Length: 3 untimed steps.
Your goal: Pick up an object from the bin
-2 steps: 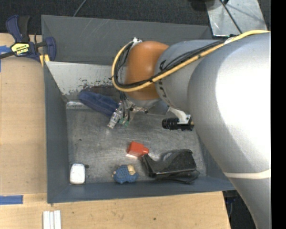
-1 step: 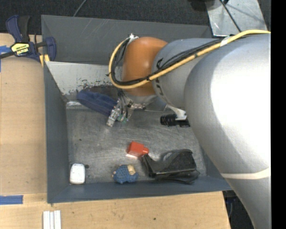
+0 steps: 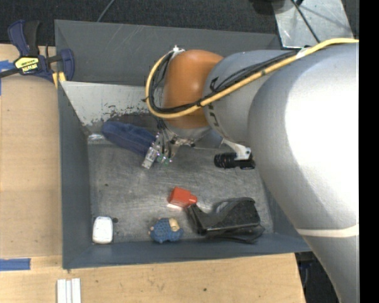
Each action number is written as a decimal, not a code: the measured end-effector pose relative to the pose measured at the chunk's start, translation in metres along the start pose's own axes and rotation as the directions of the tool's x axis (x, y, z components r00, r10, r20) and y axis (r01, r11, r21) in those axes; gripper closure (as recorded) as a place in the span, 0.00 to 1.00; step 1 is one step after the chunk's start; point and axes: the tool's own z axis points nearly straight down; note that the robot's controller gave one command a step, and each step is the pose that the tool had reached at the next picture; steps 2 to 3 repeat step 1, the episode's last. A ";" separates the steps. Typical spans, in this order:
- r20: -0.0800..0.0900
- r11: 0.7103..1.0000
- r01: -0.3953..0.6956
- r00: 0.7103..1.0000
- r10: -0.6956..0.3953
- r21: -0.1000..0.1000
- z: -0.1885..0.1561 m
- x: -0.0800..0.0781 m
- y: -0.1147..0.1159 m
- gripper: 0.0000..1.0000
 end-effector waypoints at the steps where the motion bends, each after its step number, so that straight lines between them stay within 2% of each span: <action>1: 0.003 1.000 -0.019 1.000 0.019 -0.005 -0.131 0.005 0.005 1.00; 3: 0.003 1.000 -0.019 1.000 0.019 -0.005 -0.131 0.005 0.005 1.00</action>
Offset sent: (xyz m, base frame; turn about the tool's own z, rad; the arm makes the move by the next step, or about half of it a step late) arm -0.0044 0.0074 0.1251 0.0218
